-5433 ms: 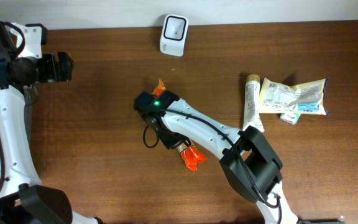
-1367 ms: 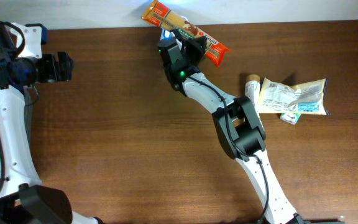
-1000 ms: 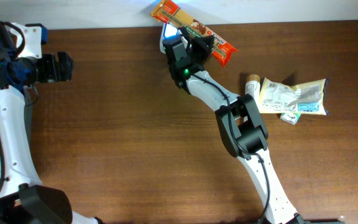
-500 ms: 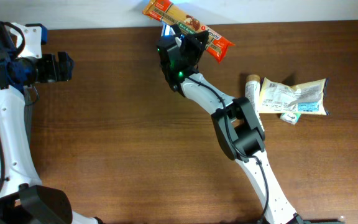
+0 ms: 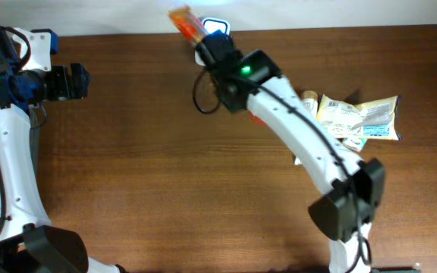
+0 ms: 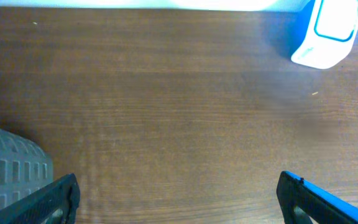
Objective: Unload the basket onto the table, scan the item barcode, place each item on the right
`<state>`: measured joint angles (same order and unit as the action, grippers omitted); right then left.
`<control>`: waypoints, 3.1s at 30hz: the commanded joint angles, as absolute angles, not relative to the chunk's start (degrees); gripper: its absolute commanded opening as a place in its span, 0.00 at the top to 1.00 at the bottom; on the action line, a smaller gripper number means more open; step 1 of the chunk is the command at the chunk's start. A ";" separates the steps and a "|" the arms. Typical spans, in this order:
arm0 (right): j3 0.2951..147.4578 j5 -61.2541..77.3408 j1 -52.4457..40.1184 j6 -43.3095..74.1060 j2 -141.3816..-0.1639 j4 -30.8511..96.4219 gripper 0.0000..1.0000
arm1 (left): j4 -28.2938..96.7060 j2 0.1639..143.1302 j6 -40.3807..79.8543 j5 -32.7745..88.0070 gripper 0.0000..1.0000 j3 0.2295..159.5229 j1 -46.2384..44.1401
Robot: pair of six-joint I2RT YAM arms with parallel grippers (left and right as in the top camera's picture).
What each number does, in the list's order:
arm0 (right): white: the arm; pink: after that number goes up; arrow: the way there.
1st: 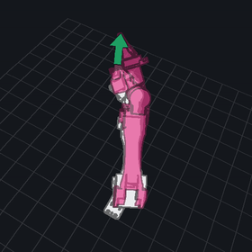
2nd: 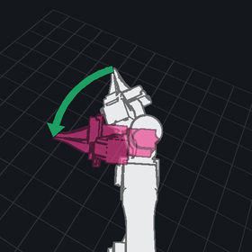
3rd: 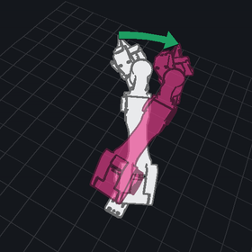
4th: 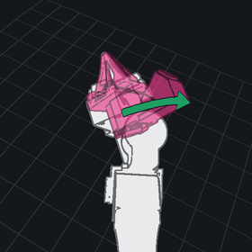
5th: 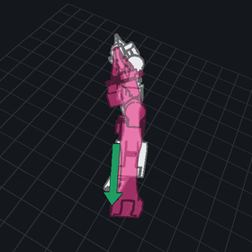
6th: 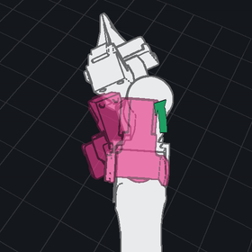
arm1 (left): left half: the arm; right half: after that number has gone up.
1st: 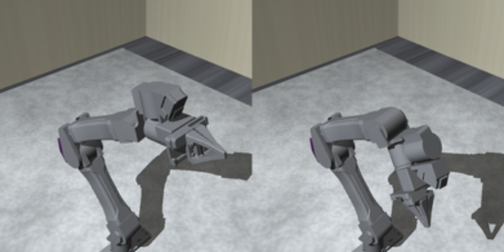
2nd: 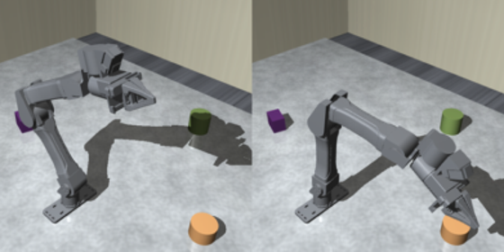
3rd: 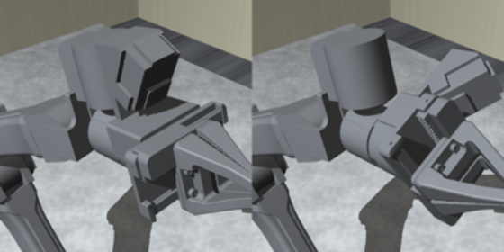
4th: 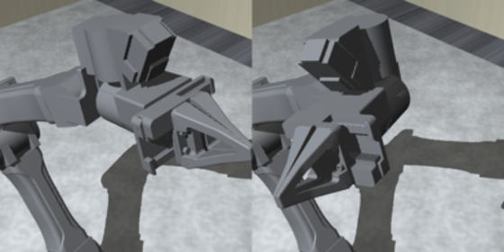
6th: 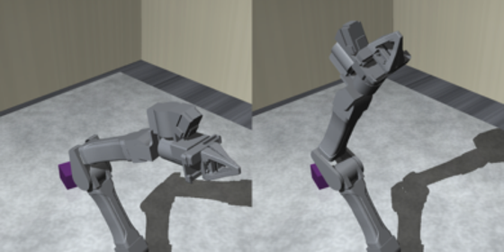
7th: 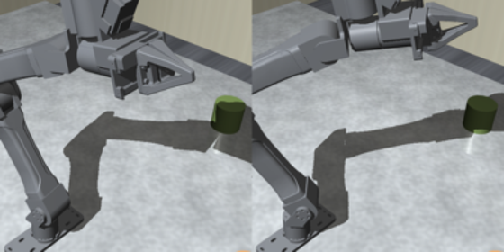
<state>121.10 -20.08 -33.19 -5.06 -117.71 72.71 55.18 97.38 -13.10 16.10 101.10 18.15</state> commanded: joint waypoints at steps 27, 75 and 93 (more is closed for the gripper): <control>127.76 3.27 -10.52 7.75 -103.13 93.14 0.21 | 55.20 96.20 -14.04 16.56 0.01 101.41 18.55; 0.32 -3.09 -5.15 2.31 -0.19 4.34 0.01 | 55.20 96.20 -14.04 16.56 0.01 101.41 18.55; 0.32 -2.81 -5.17 2.33 -0.19 4.34 0.01 | 55.20 96.20 -14.04 16.56 0.01 101.41 18.55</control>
<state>0.89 -3.36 -5.54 2.59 -0.84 4.25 55.16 97.27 -13.10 16.10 101.10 18.15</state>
